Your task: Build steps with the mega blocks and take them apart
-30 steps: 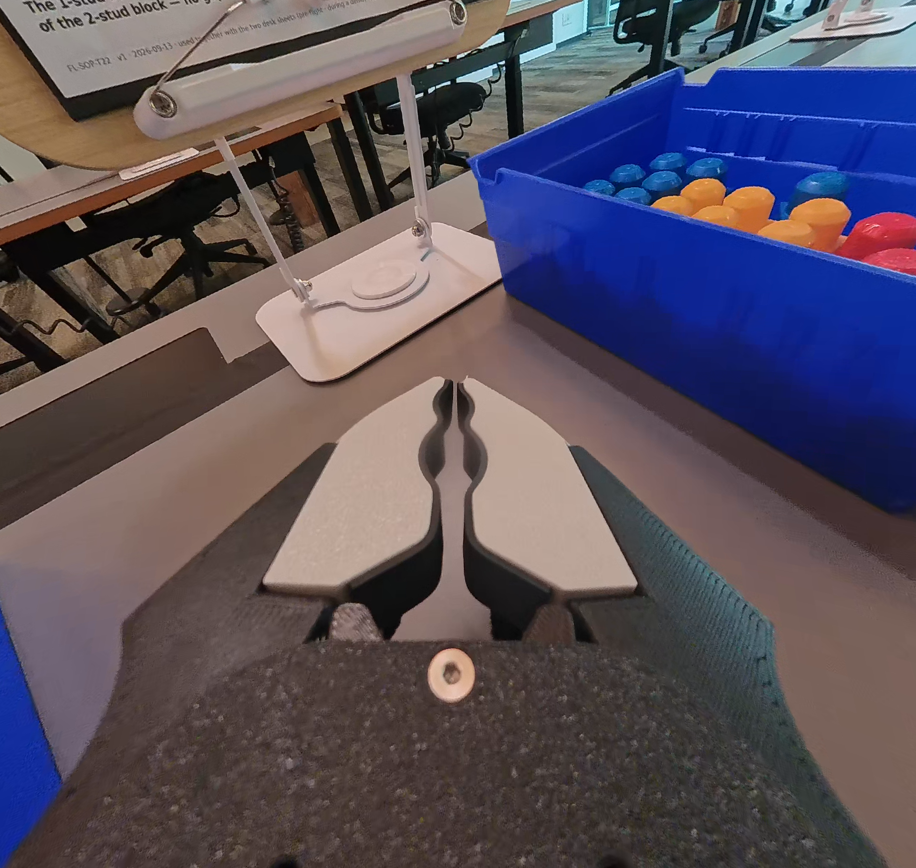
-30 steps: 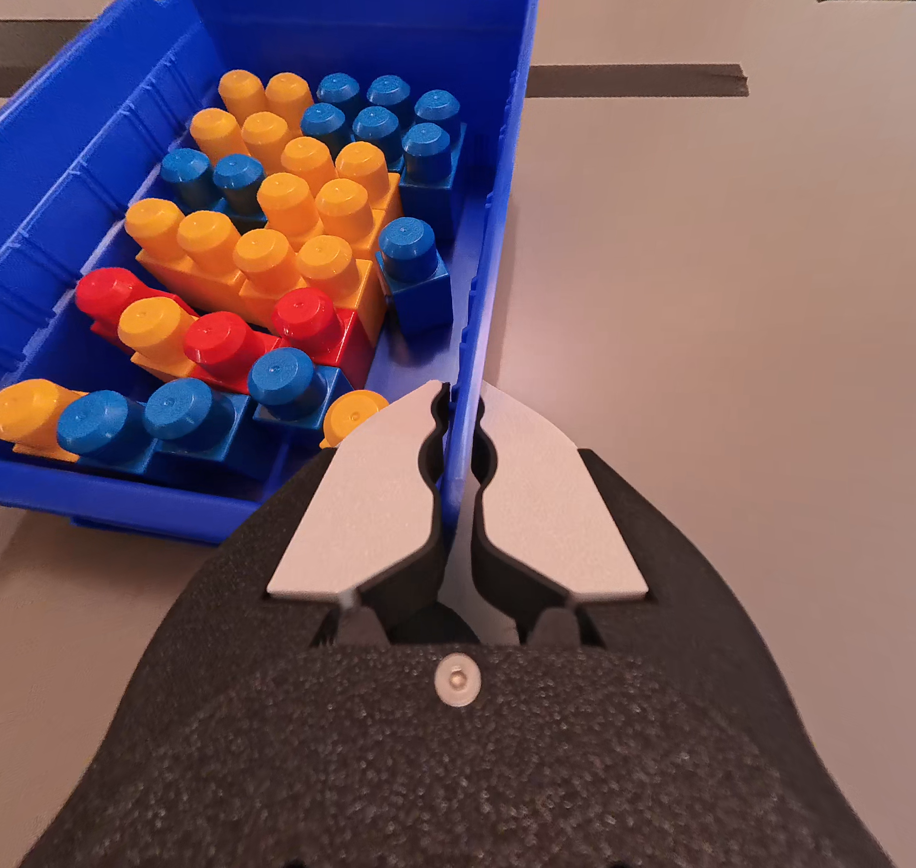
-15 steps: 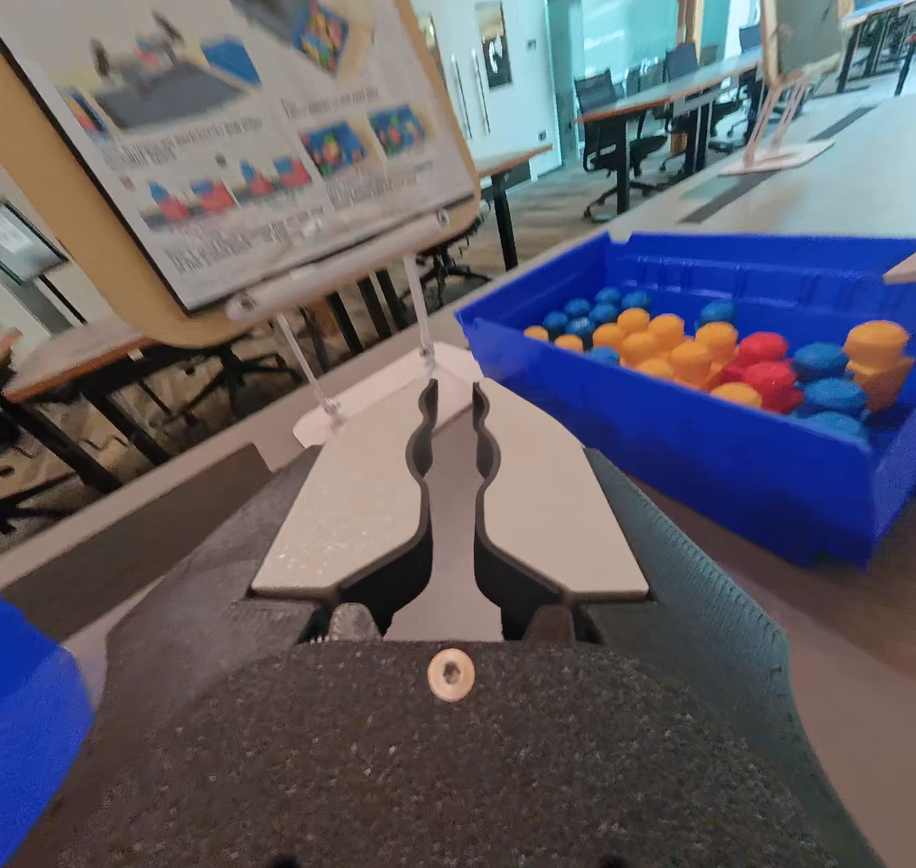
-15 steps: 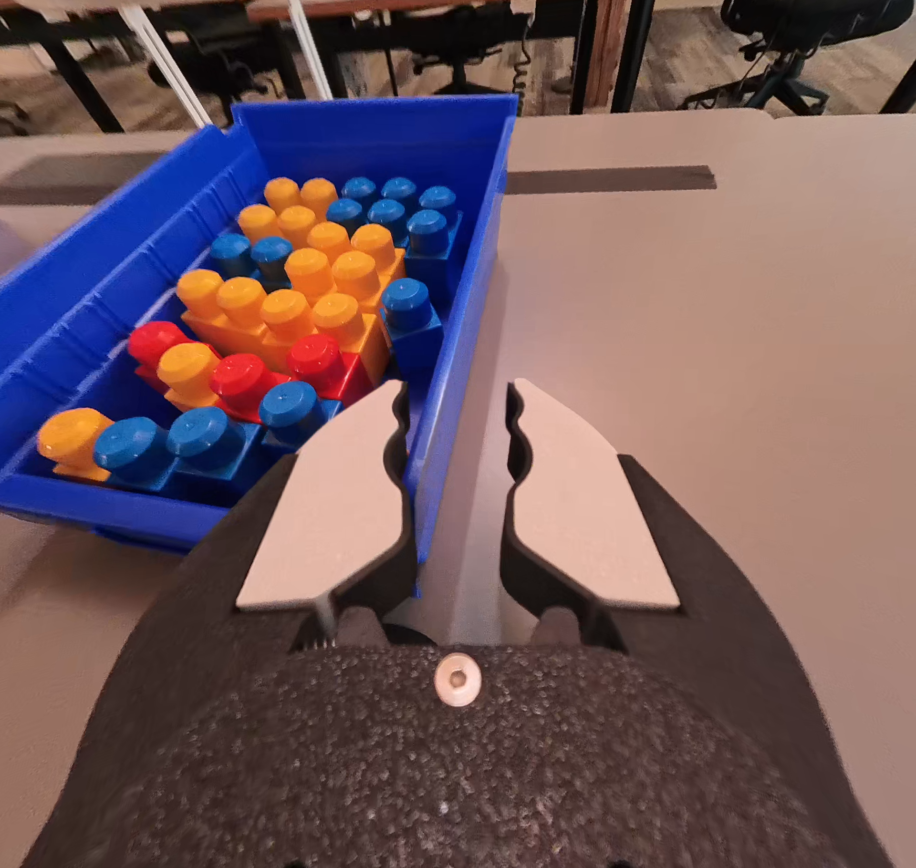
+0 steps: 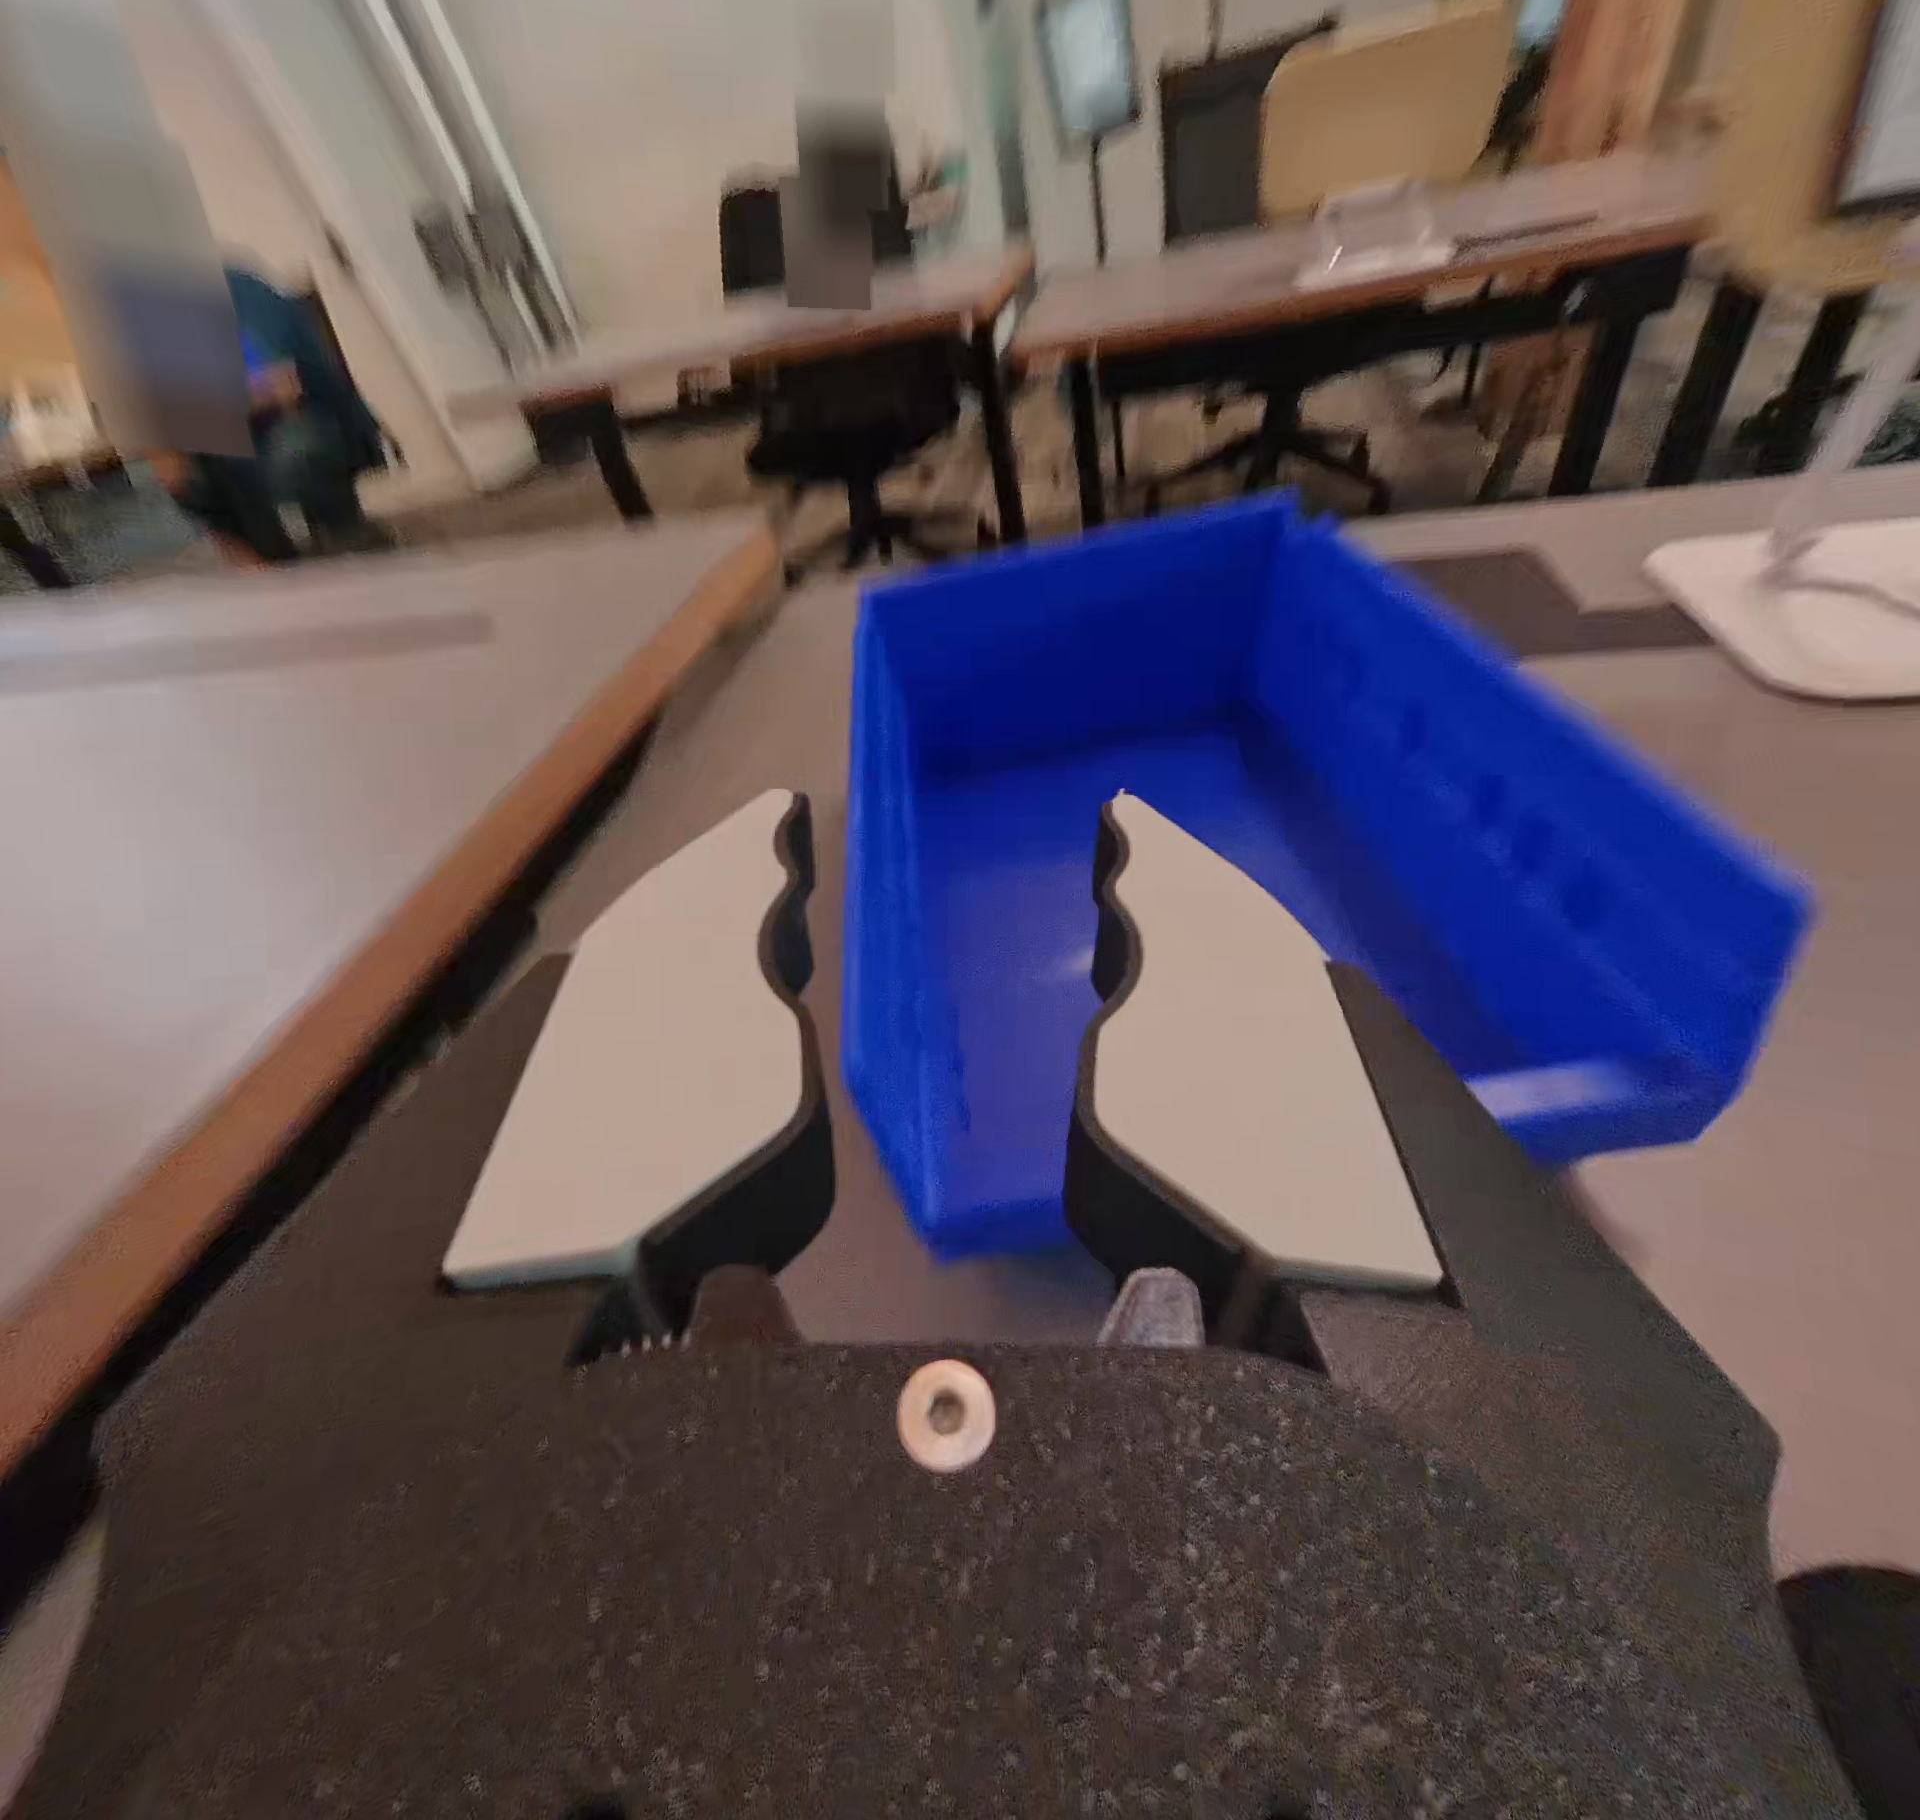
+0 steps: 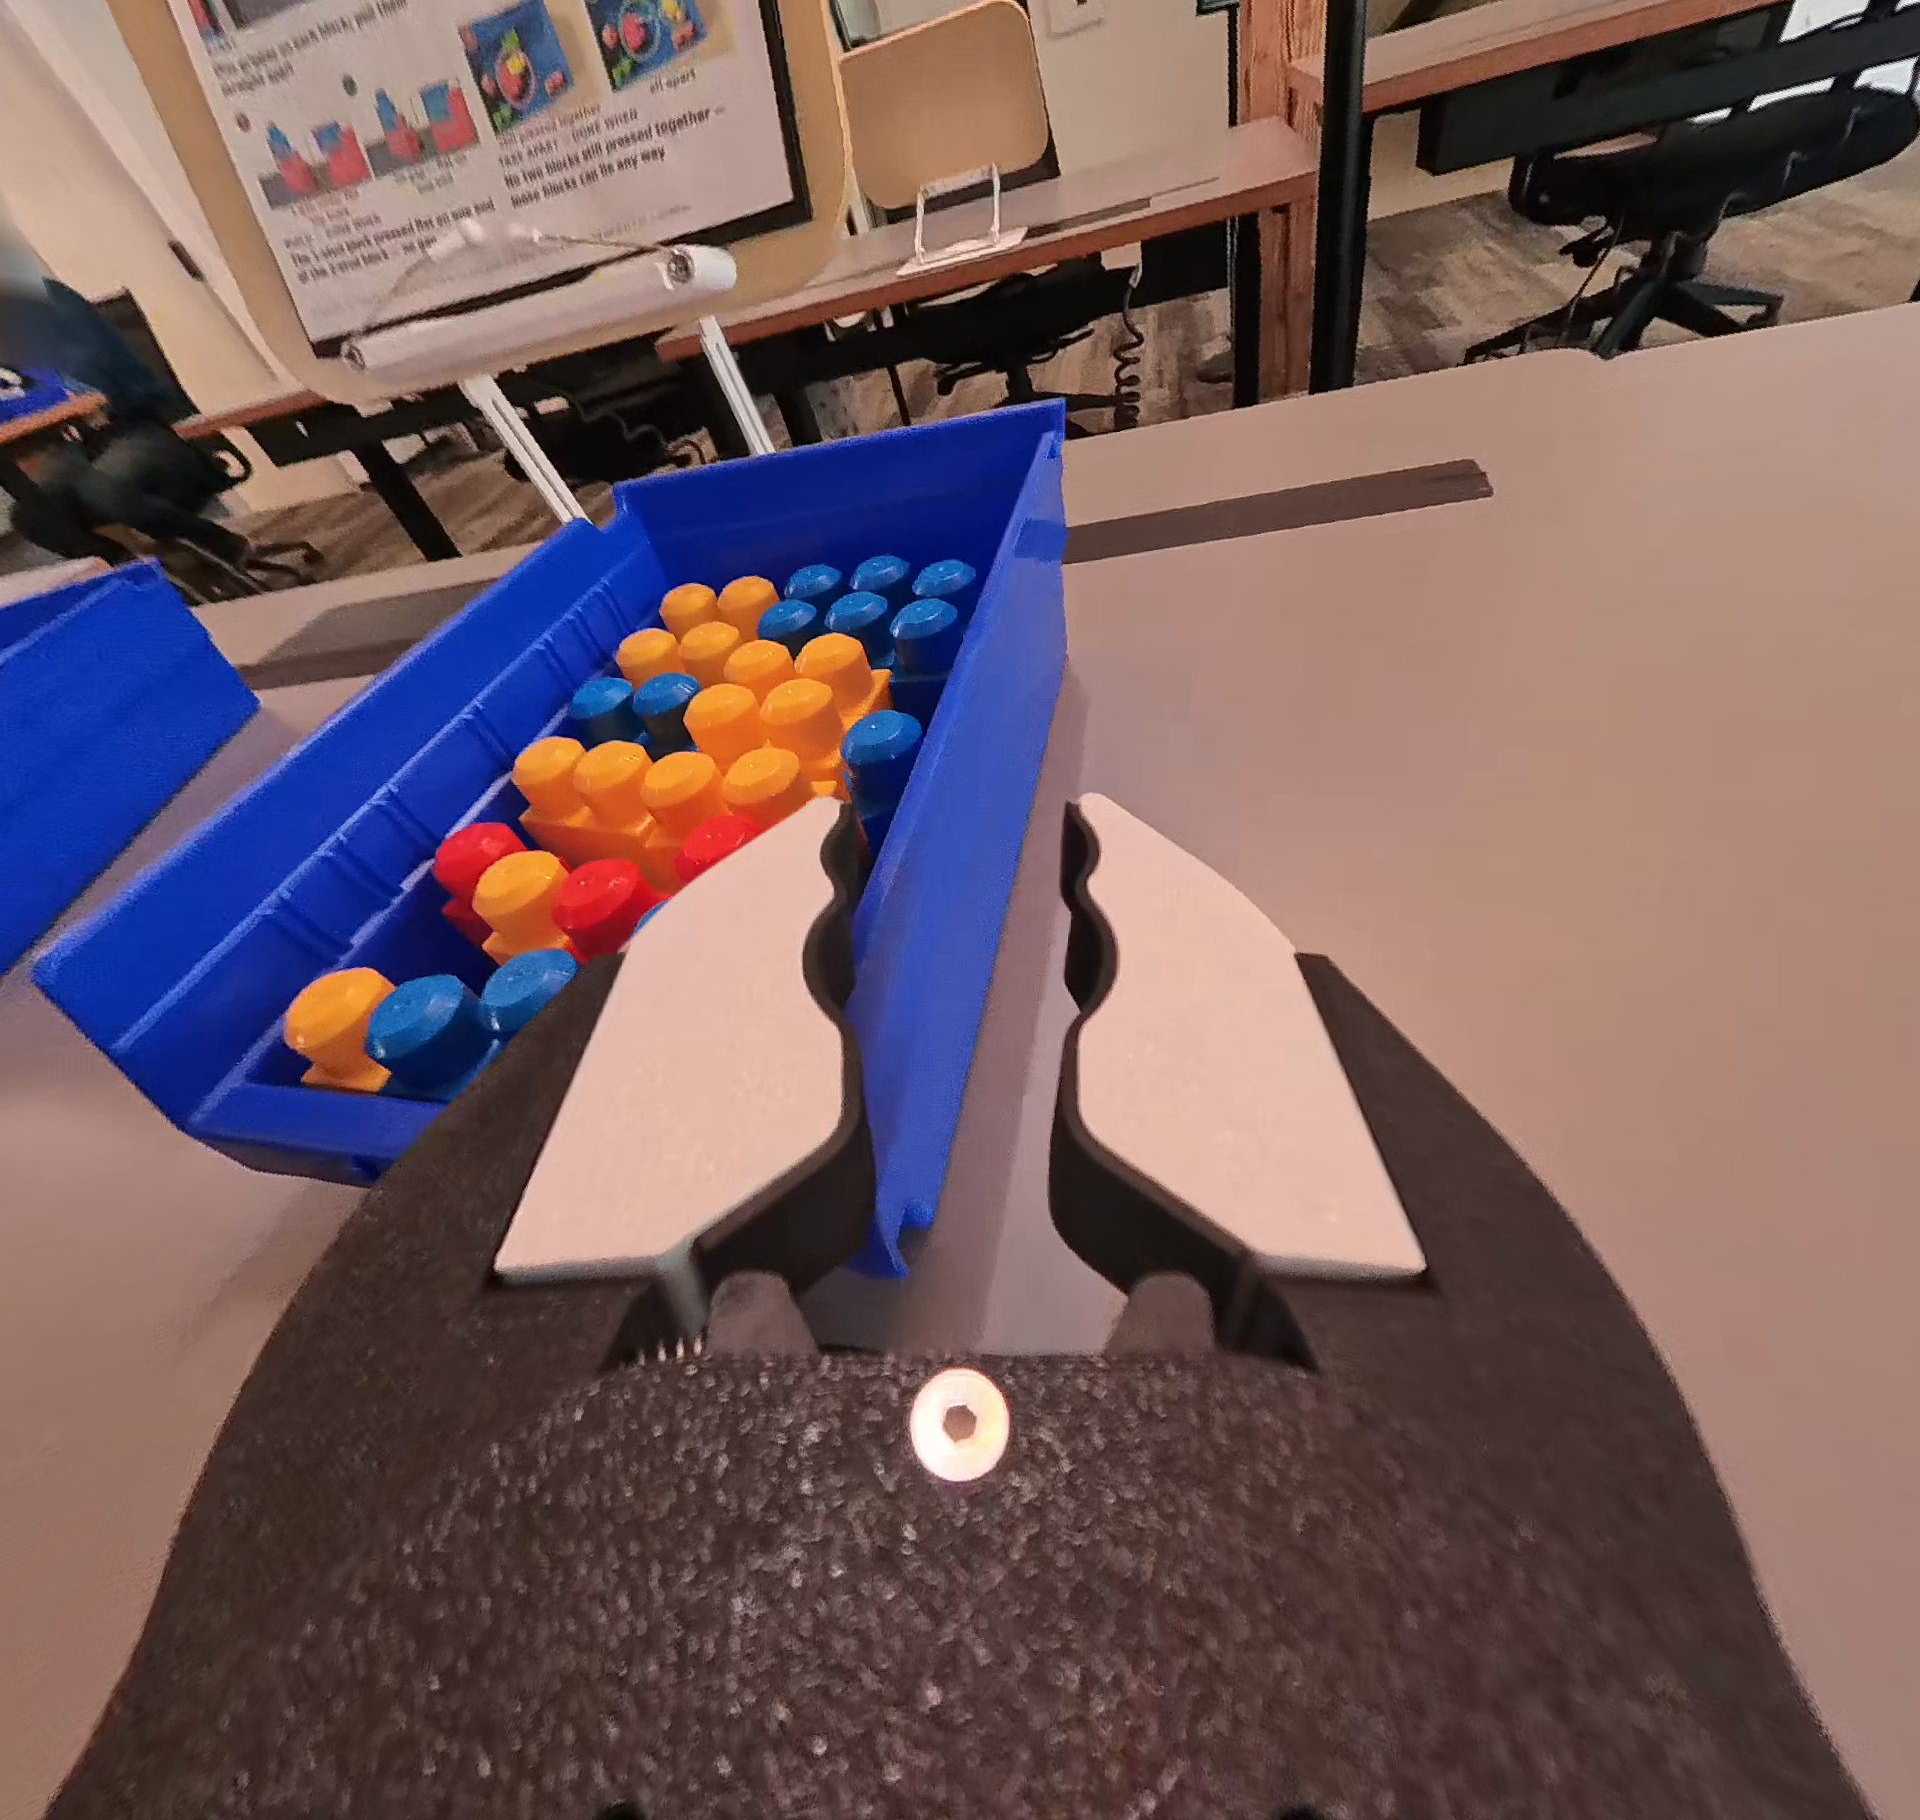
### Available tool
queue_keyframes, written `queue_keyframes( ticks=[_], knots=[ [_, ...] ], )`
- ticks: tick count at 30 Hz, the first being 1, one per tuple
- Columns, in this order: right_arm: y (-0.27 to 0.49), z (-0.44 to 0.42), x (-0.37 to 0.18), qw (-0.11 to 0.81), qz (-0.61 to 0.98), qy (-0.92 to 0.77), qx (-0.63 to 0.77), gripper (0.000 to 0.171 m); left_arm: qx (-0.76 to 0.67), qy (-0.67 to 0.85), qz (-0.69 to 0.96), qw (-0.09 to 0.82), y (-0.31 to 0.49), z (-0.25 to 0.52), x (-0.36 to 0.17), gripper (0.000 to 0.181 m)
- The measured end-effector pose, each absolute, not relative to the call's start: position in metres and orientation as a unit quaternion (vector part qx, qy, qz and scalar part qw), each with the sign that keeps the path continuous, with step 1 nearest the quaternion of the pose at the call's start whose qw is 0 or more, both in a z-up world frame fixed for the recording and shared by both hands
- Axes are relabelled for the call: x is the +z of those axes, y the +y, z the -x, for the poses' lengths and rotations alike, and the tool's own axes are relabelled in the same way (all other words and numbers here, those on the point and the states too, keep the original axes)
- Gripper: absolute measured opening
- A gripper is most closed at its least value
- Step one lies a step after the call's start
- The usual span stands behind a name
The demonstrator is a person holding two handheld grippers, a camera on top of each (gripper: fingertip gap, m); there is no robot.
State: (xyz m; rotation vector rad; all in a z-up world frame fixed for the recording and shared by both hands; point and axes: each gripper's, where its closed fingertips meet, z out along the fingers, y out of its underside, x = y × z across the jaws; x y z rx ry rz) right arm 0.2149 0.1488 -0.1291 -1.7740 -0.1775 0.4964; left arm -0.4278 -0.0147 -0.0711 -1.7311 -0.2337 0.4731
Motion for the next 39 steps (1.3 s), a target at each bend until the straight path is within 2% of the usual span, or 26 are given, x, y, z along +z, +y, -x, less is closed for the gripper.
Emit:
queue_keyframes(
  ticks=[3, 7, 9, 11, 12, 13, 14, 21, 34, 35, 39],
  knots=[
    [0.148, -0.217, -0.127, 0.604, 0.762, -0.071, 0.221, 0.037, 0.132, -0.172, 0.8, 0.559, -0.02, 0.459, -0.139, 0.065],
    [0.147, -0.22, -0.126, 0.609, 0.762, -0.073, 0.209, 0.036, 0.084, -0.187, 0.826, 0.525, -0.001, 0.47, -0.18, 0.066],
    [0.147, -0.22, -0.127, 0.609, 0.762, -0.072, 0.209, 0.036, 0.049, -0.195, 0.827, 0.525, 0.009, 0.471, -0.182, 0.05],
    [0.147, -0.22, -0.128, 0.607, 0.762, -0.071, 0.214, 0.035, 0.029, -0.19, 0.837, 0.513, 0.016, 0.471, -0.187, 0.025],
    [0.147, -0.219, -0.129, 0.606, 0.762, -0.072, 0.216, 0.035, 0.026, -0.195, 0.837, 0.51, 0.019, 0.473, -0.188, 0.024],
    [0.147, -0.219, -0.129, 0.605, 0.762, -0.073, 0.216, 0.035, 0.024, -0.196, 0.836, 0.513, 0.022, 0.475, -0.188, 0.02],
    [0.147, -0.219, -0.129, 0.606, 0.763, -0.074, 0.215, 0.035, 0.034, -0.2, 0.837, 0.508, 0.021, 0.478, -0.189, 0.005],
    [0.145, -0.217, -0.126, 0.614, 0.758, -0.082, 0.203, 0.033, 0.075, -0.145, 0.846, 0.508, 0.024, 0.447, -0.186, 0.006],
    [0.117, -0.177, -0.102, 0.645, 0.728, -0.181, 0.145, 0.032, 0.044, -0.056, 0.81, 0.582, 0.008, 0.341, -0.138, 0.005],
    [0.112, -0.169, -0.099, 0.645, 0.726, -0.192, 0.141, 0.037, 0.05, -0.048, 0.805, 0.59, 0.007, 0.334, -0.133, 0.005],
    [0.091, -0.146, -0.075, 0.68, 0.694, -0.228, 0.057, 0.037, 0.077, -0.015, 0.789, 0.61, 0.008, 0.314, -0.112, 0.005]
  ],
)
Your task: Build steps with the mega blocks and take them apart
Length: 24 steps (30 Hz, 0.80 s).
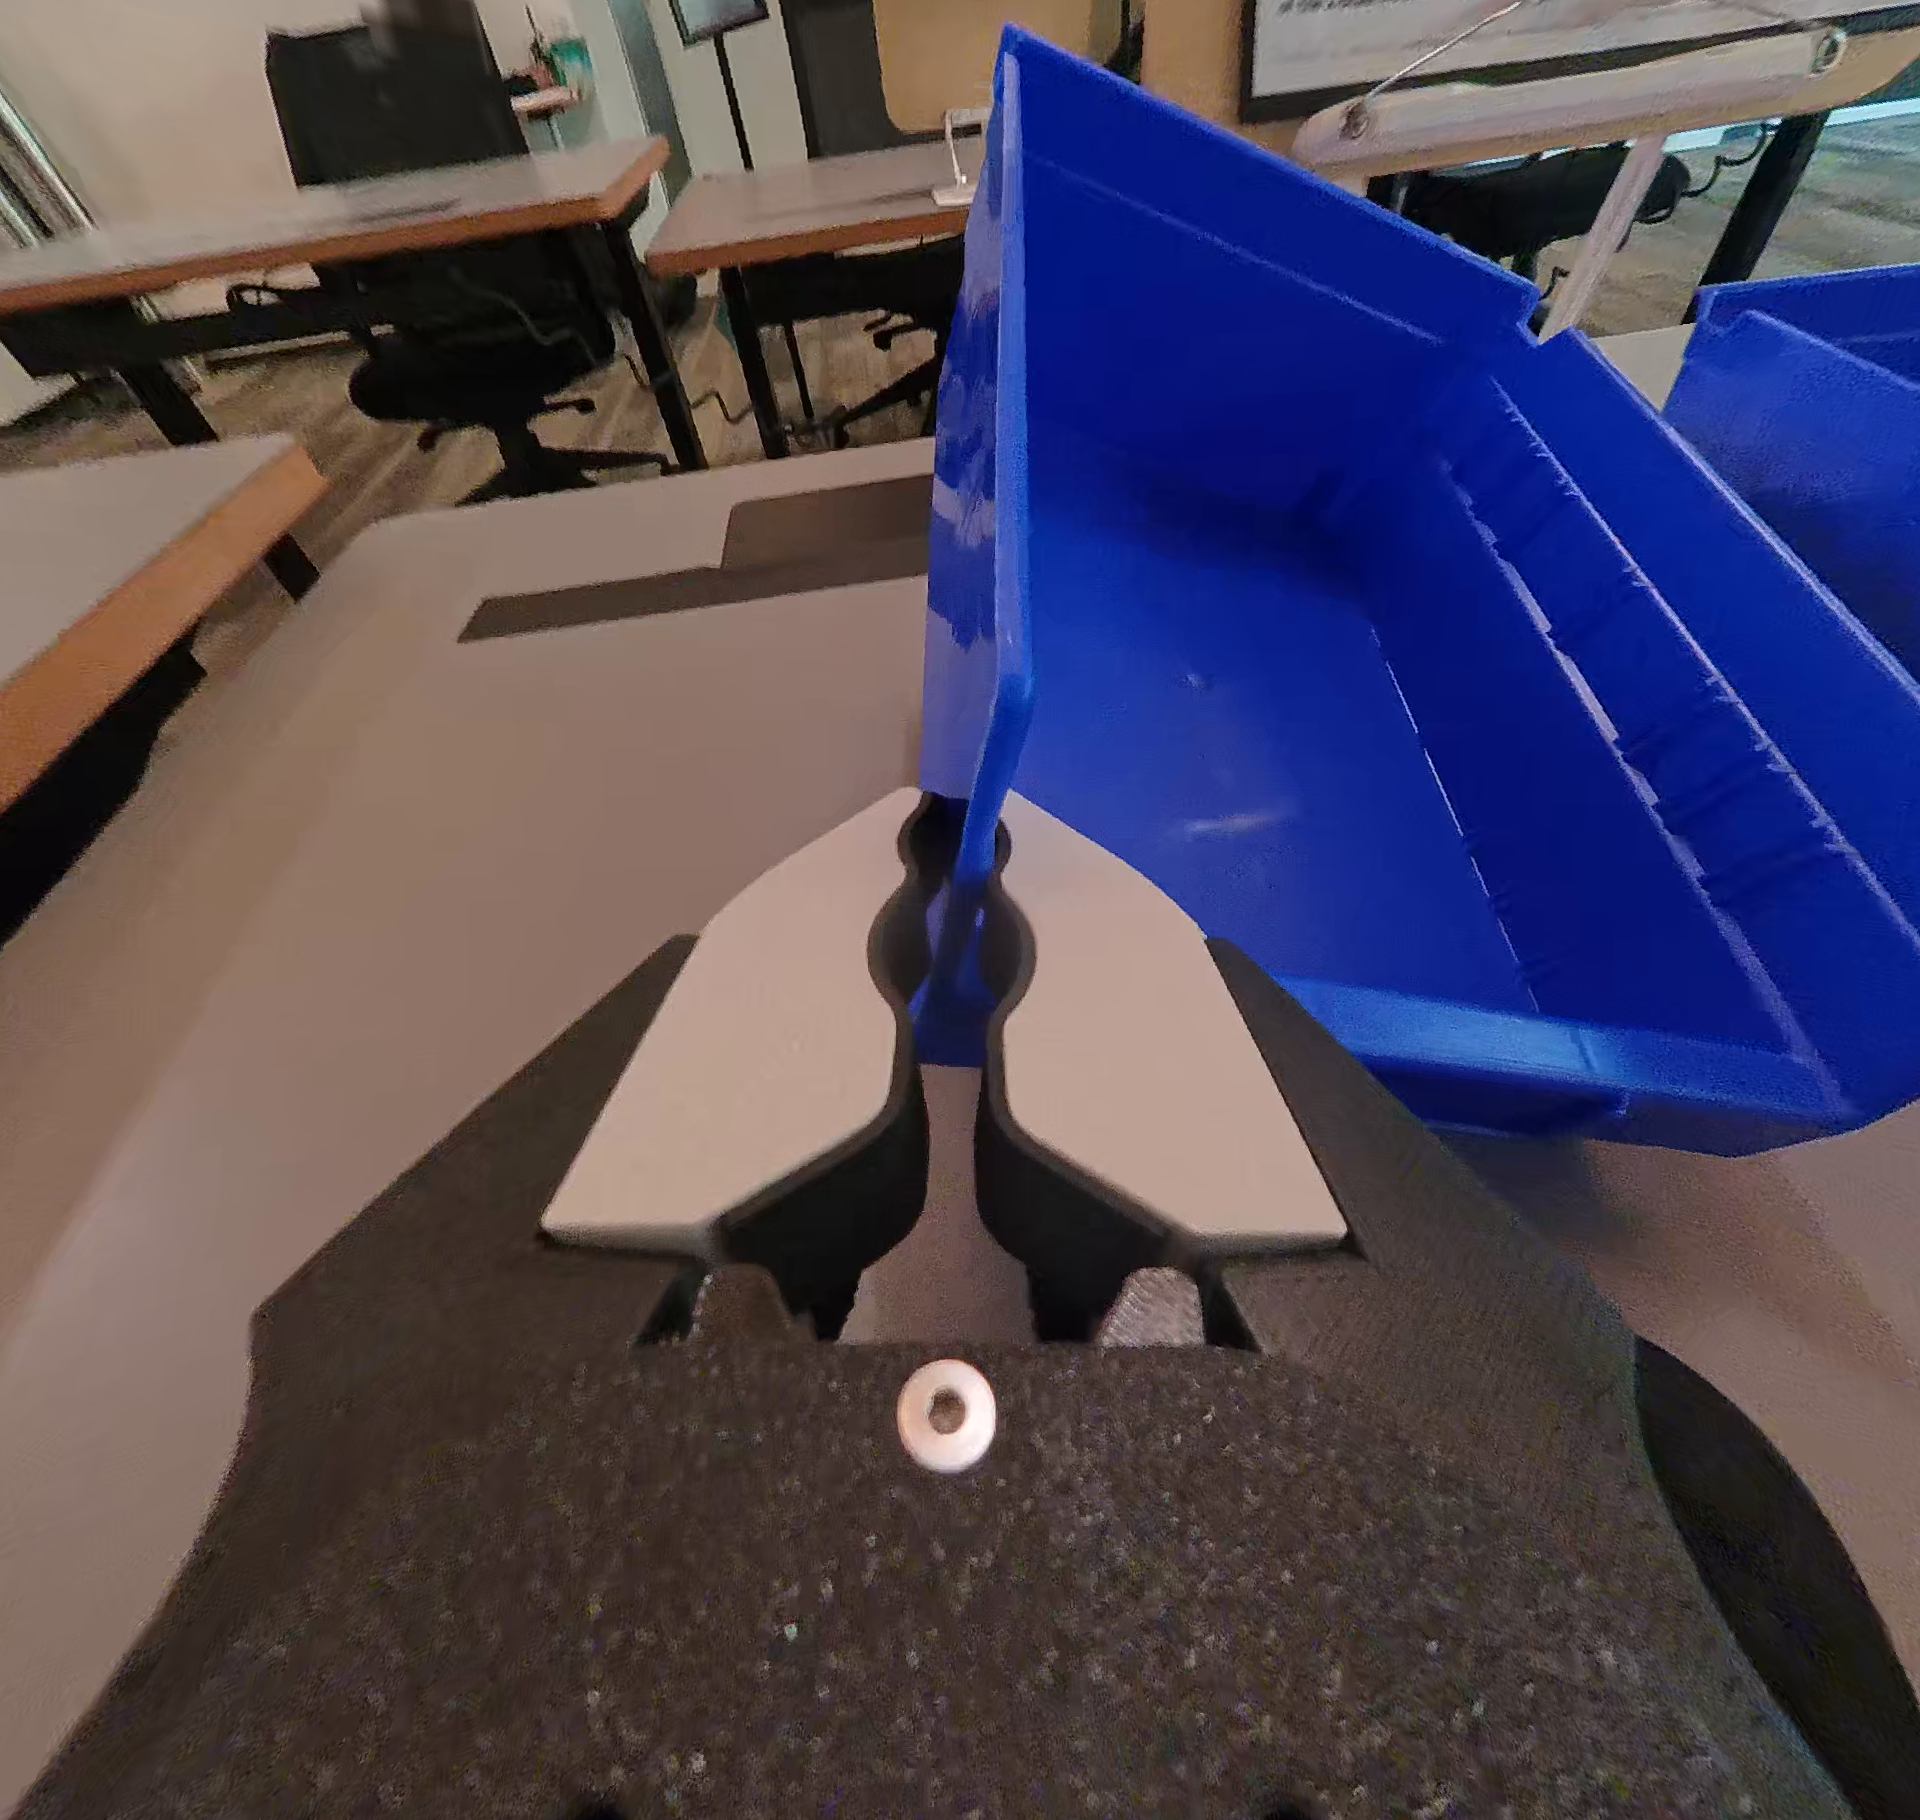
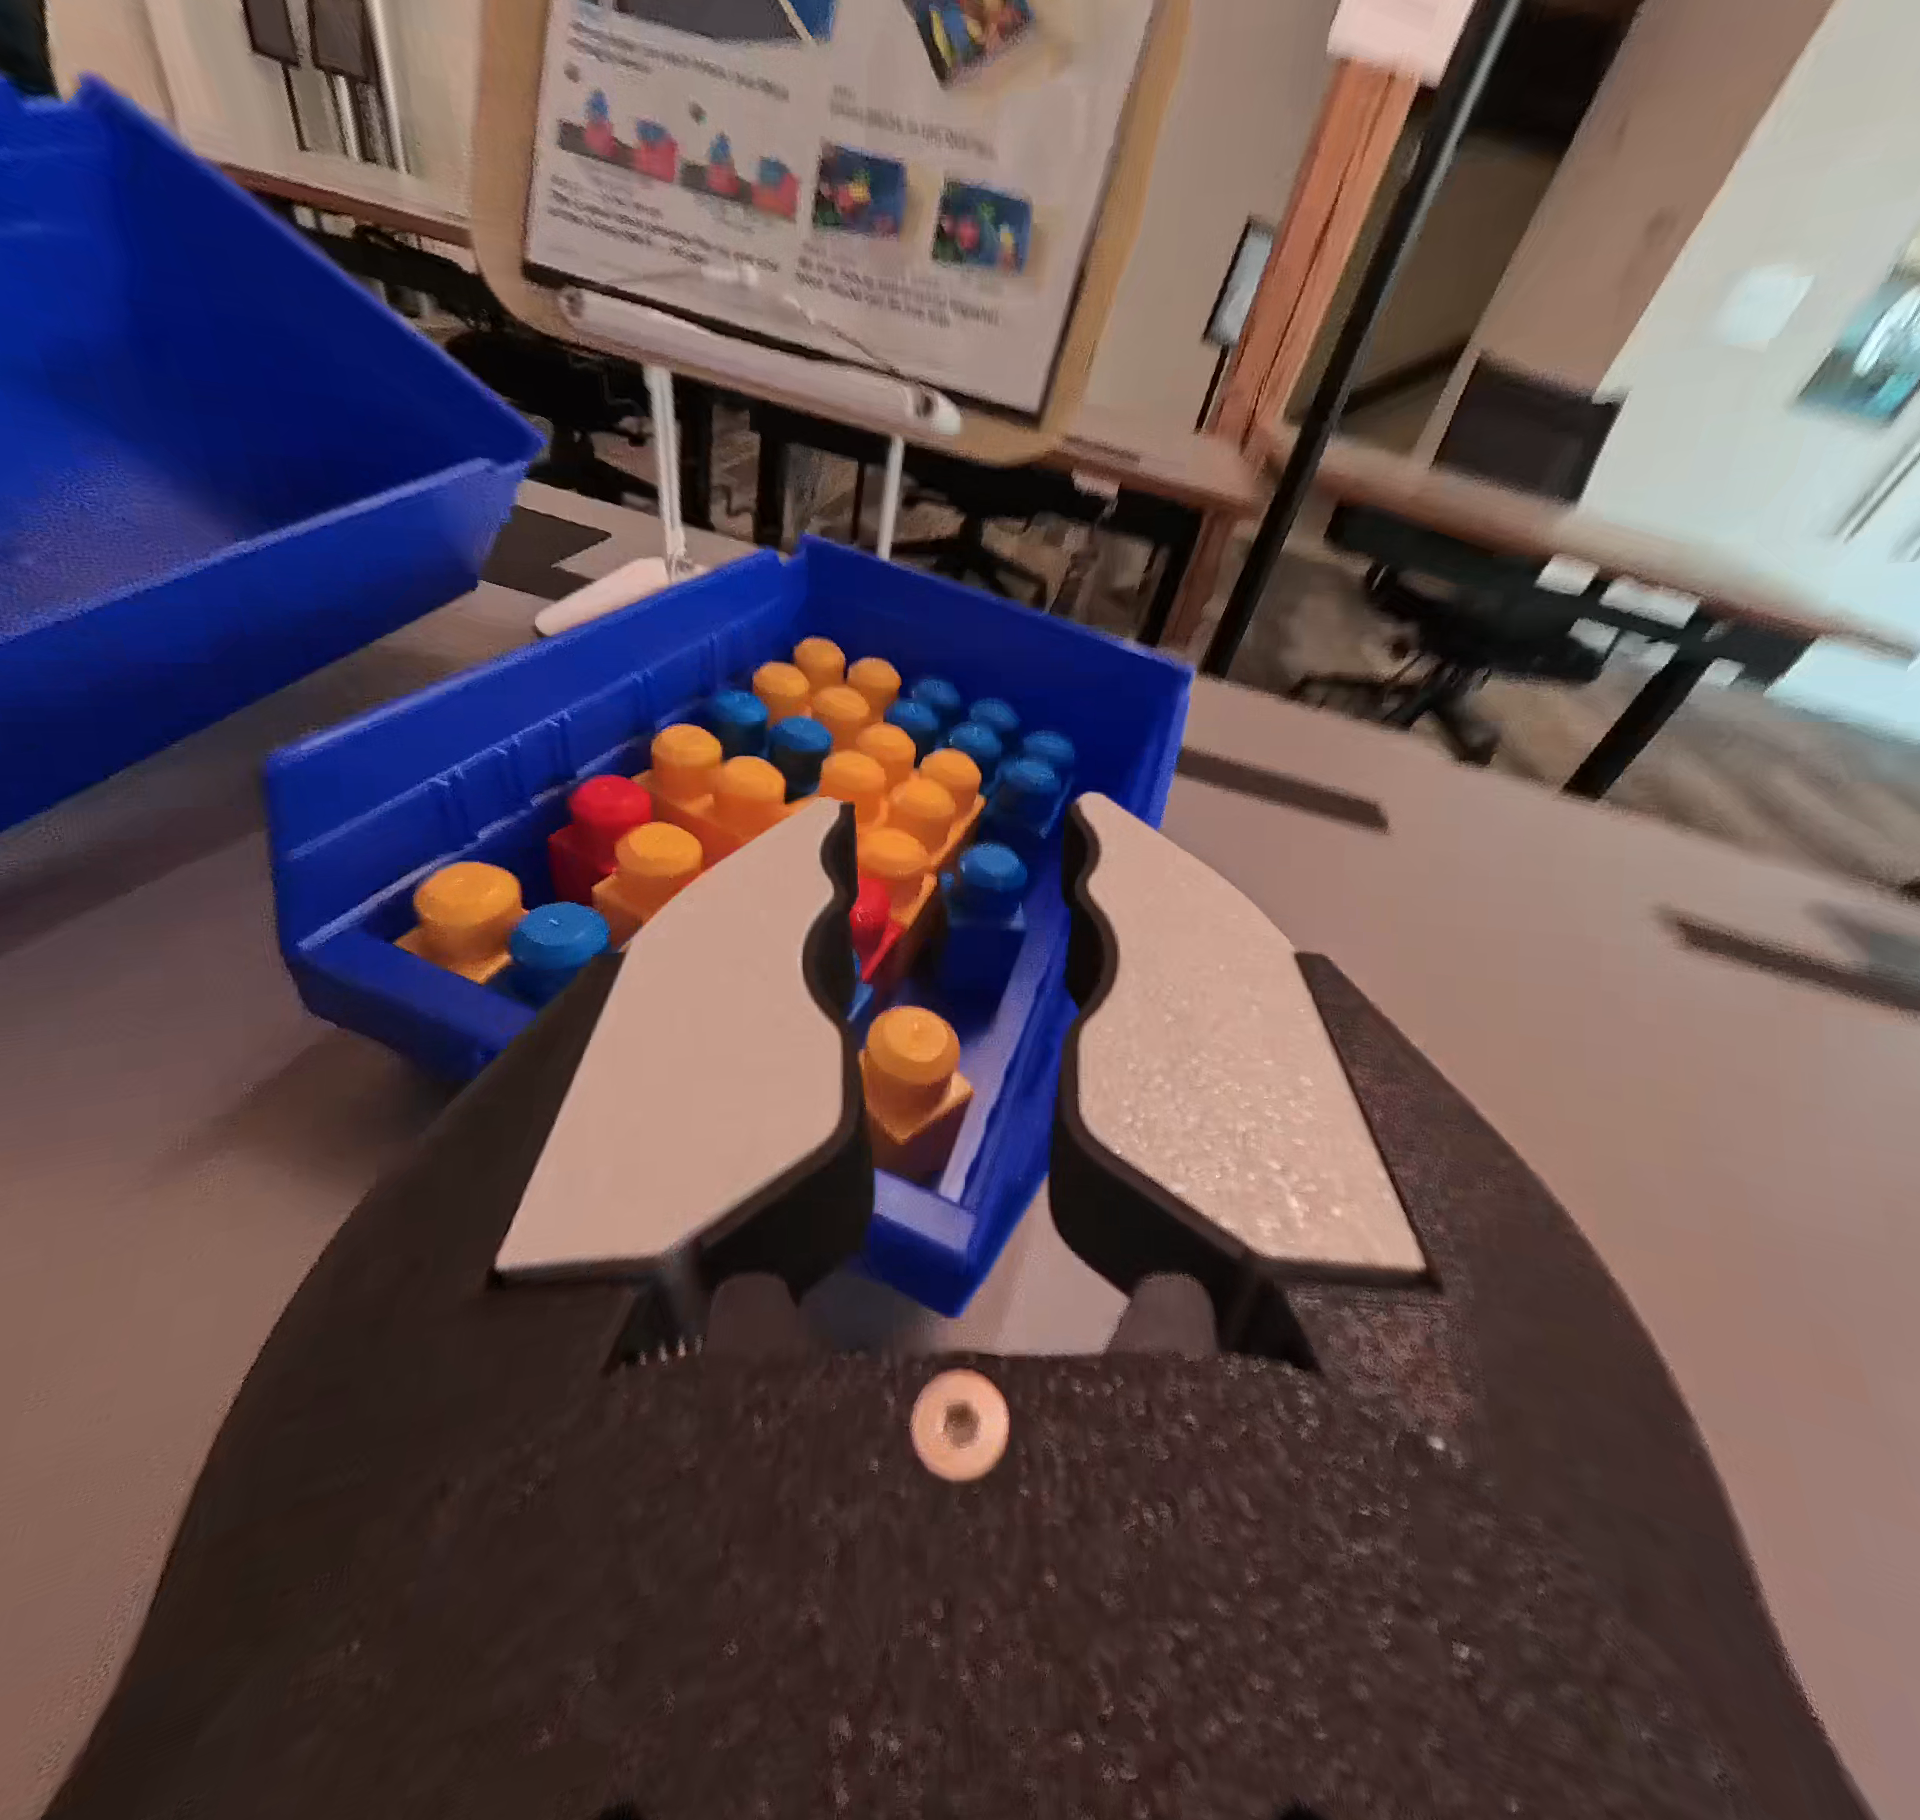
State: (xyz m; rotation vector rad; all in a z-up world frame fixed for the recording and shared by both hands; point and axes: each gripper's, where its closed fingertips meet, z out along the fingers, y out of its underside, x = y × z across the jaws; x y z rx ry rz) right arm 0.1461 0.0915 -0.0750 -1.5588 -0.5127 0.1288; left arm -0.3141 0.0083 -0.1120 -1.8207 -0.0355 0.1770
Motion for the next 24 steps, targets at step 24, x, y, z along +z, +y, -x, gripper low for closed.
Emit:
queue_keyframes(
  ticks=[24],
  knots=[
    [0.017, 0.028, -0.06, 0.661, 0.628, -0.329, 0.245, 0.018, 0.014, 0.012, 0.65, 0.76, -0.007, 0.204, -0.013, 0.007]
  ],
)
